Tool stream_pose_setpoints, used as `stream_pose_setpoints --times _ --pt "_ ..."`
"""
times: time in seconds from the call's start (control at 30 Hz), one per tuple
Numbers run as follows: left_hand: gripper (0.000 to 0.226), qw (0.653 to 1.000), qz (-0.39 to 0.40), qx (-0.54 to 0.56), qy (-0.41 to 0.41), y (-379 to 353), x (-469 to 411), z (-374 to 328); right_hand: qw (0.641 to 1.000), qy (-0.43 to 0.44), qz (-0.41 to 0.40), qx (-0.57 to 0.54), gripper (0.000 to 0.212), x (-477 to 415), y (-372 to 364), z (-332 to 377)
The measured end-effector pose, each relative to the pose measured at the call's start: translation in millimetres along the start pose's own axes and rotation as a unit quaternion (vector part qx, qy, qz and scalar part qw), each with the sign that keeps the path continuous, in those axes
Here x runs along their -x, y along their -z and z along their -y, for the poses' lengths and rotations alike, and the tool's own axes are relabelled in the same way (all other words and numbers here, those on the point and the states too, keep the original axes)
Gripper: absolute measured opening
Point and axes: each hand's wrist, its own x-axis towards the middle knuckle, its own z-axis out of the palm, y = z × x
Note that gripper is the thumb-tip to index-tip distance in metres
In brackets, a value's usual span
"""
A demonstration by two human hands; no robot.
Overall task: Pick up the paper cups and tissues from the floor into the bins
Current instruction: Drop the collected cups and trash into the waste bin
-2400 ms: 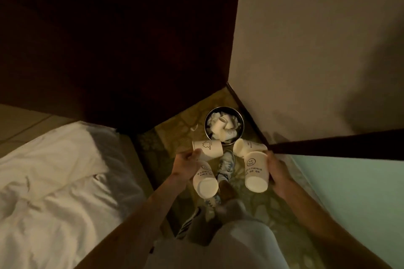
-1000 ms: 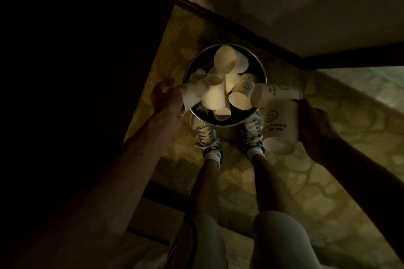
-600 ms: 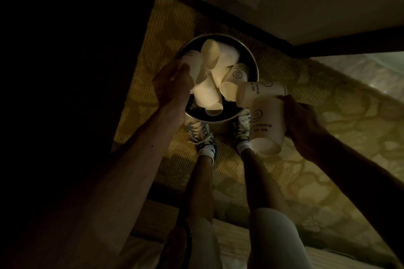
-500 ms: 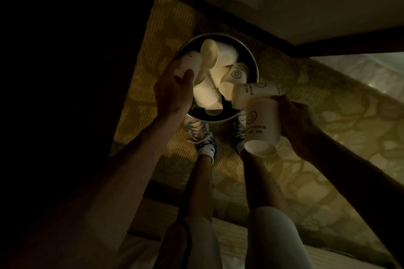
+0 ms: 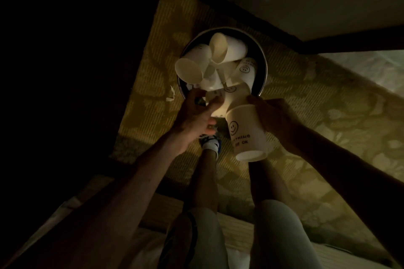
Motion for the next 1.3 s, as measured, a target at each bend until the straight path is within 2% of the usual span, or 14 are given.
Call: stream_pose_setpoints --times 0.17,0.23,0.3,0.4,0.43,0.5,0.57,0.6,0.67,0.73,0.87,1.07,1.17,1.3 --pt "0.038 0.997 -0.069 -0.034 0.015 7 -14 8 0.999 0.026 -0.006 -0.022 0.058 1 12 -14" --pt "0.049 0.993 -0.083 -0.088 -0.011 8 -16 12 0.999 0.021 -0.016 -0.038 0.063 2 16 -16" --pt "0.062 0.982 -0.094 -0.151 -0.064 7 -16 14 0.997 -0.002 -0.027 -0.074 0.055 3 18 -14" --pt "0.073 0.966 -0.141 -0.192 -0.103 6 -12 9 0.991 -0.037 -0.021 -0.128 0.058 3 20 -8" --pt "0.067 0.960 -0.165 -0.193 -0.114 5 -8 6 0.990 -0.028 -0.013 -0.138 0.050 3 20 -5" --pt "0.037 0.956 -0.189 -0.162 -0.153 0 3 1 0.988 -0.003 0.001 -0.153 0.032 2 19 1" --pt "0.016 0.971 -0.143 -0.090 -0.166 -6 13 -5 0.986 0.005 0.000 -0.165 0.027 -3 17 9" --pt "0.018 0.976 -0.104 -0.076 -0.178 -9 17 -9 0.985 0.005 -0.004 -0.172 0.026 -6 16 13" --pt "0.040 0.967 -0.055 -0.116 -0.219 -13 19 -17 0.982 0.007 -0.007 -0.188 0.029 -13 13 22" --pt "0.049 0.953 -0.062 -0.175 -0.241 -15 12 -24 0.978 0.014 -0.014 -0.209 0.028 -19 9 30" --pt "0.040 0.948 -0.091 -0.203 -0.230 -17 -11 -36 0.979 0.058 -0.023 -0.196 0.020 -32 1 38" --pt "0.040 0.920 -0.126 -0.304 -0.214 -15 -32 -32 0.991 0.092 -0.051 -0.081 0.023 -52 -15 35" --pt "0.049 0.907 -0.103 -0.351 -0.209 -11 -41 -26 0.987 0.110 -0.069 -0.091 0.025 -55 -15 30" --pt "0.051 0.879 -0.111 -0.409 -0.218 -7 -42 -27 0.981 0.167 -0.093 -0.019 0.013 -52 -7 22"
